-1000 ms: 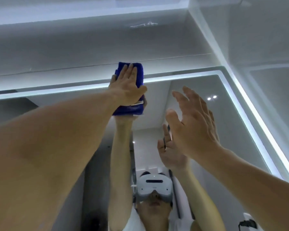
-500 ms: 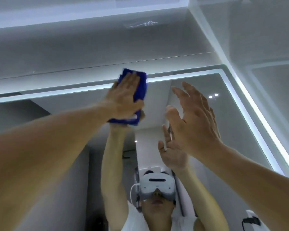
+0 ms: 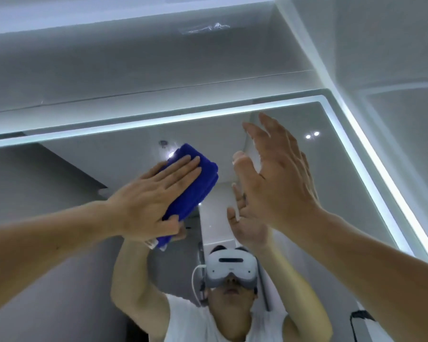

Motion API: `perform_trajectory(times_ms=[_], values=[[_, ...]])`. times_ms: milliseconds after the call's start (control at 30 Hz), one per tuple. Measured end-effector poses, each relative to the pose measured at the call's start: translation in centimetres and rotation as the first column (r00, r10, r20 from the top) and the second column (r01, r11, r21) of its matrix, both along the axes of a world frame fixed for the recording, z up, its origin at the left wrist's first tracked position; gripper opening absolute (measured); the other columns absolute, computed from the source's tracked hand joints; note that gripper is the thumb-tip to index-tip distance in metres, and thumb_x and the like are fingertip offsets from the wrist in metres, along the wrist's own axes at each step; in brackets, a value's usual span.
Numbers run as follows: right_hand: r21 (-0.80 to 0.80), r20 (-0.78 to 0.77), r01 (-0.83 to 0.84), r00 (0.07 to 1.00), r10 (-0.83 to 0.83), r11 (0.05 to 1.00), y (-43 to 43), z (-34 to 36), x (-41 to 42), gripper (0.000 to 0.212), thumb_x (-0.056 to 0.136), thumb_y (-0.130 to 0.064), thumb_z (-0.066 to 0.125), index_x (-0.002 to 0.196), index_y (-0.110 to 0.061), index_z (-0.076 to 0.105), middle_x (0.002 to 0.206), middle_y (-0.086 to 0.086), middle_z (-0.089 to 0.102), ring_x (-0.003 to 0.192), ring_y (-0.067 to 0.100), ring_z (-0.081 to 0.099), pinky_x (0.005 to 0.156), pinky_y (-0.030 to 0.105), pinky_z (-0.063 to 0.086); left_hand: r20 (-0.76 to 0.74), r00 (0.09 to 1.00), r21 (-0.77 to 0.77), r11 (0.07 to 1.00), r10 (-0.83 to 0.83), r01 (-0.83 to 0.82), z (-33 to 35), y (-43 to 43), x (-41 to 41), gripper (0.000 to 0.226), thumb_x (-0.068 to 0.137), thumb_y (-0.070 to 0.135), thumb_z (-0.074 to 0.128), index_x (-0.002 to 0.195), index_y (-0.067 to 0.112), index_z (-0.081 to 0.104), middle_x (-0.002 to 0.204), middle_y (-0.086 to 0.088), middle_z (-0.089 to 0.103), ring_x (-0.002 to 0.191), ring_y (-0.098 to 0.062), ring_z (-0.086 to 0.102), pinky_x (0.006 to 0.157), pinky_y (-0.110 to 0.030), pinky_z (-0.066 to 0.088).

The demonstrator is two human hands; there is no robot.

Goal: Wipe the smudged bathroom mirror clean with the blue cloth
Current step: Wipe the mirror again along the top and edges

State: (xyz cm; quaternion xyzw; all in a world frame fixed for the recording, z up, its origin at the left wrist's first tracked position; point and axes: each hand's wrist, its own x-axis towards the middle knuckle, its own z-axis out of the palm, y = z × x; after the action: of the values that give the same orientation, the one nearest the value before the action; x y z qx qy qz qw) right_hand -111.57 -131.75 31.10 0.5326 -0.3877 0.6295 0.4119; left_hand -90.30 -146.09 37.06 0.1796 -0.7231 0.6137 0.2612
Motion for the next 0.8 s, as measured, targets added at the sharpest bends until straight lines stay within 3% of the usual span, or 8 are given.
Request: perform_trajectory(times_ms=[133,200,333,433,567,633,700,800], values=[[0.044,-0.005,0.025,1.000,-0.025,0.999,0.0,-0.3,0.2,0.063,0.087,-0.047,0.028,0.149,-0.033,0.031,0.161,-0.009,0.015,0.147,0.009,0.010,0.116,0.033,0.011,-0.552,0.833,0.229,0.968,0.042,0.104,9.5,1.2,-1.0,0.092,0.087,0.052,0.039,0.154,0.017,-0.013,0.163,0.002,-0.016,0.148,-0.009,-0.017,0.122,-0.039,0.002],[0.050,-0.027,0.045,0.999,-0.044,0.998,-0.1,-0.3,0.3,0.062,0.088,-0.047,0.029,0.149,-0.033,0.030,0.161,-0.010,0.013,0.147,0.008,0.008,0.116,0.033,0.009,-0.669,0.738,0.258,0.958,0.086,0.122,11.8,1.2,-1.7,0.089,0.090,0.049,0.041,0.155,0.013,-0.008,0.164,0.000,-0.012,0.150,-0.014,-0.012,0.122,-0.043,0.003],[0.027,-0.018,0.037,0.999,-0.036,0.999,0.0,-0.1,0.4,0.062,0.088,-0.046,0.030,0.148,-0.033,0.032,0.161,-0.009,0.014,0.147,0.008,0.008,0.116,0.033,0.009,-0.625,0.780,0.232,0.961,0.027,0.153,7.2,1.3,-2.2,0.094,0.081,0.055,0.030,0.154,0.014,-0.014,0.163,0.000,-0.016,0.149,-0.012,-0.017,0.122,-0.043,0.000],[0.011,-0.015,0.012,1.000,-0.012,1.000,-0.3,-0.2,1.1,0.061,0.088,-0.046,0.030,0.148,-0.032,0.032,0.161,-0.009,0.015,0.147,0.009,0.008,0.116,0.033,0.011,-0.346,0.938,0.148,0.985,-0.029,0.085,-1.6,1.0,-0.2,0.099,0.077,0.060,0.029,0.151,0.020,-0.024,0.163,-0.002,-0.018,0.148,-0.012,-0.022,0.122,-0.039,-0.002],[0.012,-0.071,0.059,0.996,-0.059,0.998,-1.0,-0.9,2.1,0.060,0.090,-0.046,0.031,0.147,-0.029,0.034,0.161,-0.007,0.016,0.148,0.012,0.010,0.113,0.030,0.009,0.024,0.999,0.015,1.000,0.022,-0.023,-5.2,0.1,2.1,0.098,0.080,0.058,0.041,0.156,0.013,-0.002,0.164,-0.005,-0.004,0.151,-0.017,-0.005,0.119,-0.036,0.004],[0.021,-0.085,0.065,0.994,-0.063,0.998,-1.4,-1.0,2.5,0.059,0.091,-0.045,0.031,0.148,-0.029,0.033,0.161,-0.007,0.015,0.148,0.012,0.010,0.112,0.030,0.007,-0.022,0.999,0.042,0.998,0.039,-0.038,-1.6,0.2,2.5,0.101,0.079,0.063,0.036,0.154,0.020,-0.015,0.161,0.003,-0.021,0.148,-0.010,-0.017,0.120,-0.032,-0.001],[0.038,-0.070,0.065,0.996,-0.062,0.997,-1.7,-1.1,2.5,0.060,0.090,-0.047,0.030,0.148,-0.031,0.031,0.161,-0.009,0.014,0.147,0.011,0.009,0.112,0.030,0.006,-0.252,0.967,0.168,0.986,0.023,0.020,3.5,0.4,2.0,0.101,0.075,0.065,0.030,0.149,0.027,-0.027,0.157,0.009,-0.031,0.144,-0.003,-0.027,0.122,-0.037,-0.001],[0.066,-0.073,0.082,0.994,-0.077,0.994,-2.4,-1.1,2.8,0.061,0.090,-0.048,0.029,0.149,-0.032,0.031,0.161,-0.009,0.015,0.147,0.011,0.010,0.112,0.030,0.007,-0.553,0.829,0.285,0.954,0.082,0.095,9.3,0.4,1.2,0.104,0.070,0.061,0.030,0.154,0.019,-0.015,0.163,0.004,-0.019,0.147,-0.008,-0.018,0.122,-0.041,0.001]])
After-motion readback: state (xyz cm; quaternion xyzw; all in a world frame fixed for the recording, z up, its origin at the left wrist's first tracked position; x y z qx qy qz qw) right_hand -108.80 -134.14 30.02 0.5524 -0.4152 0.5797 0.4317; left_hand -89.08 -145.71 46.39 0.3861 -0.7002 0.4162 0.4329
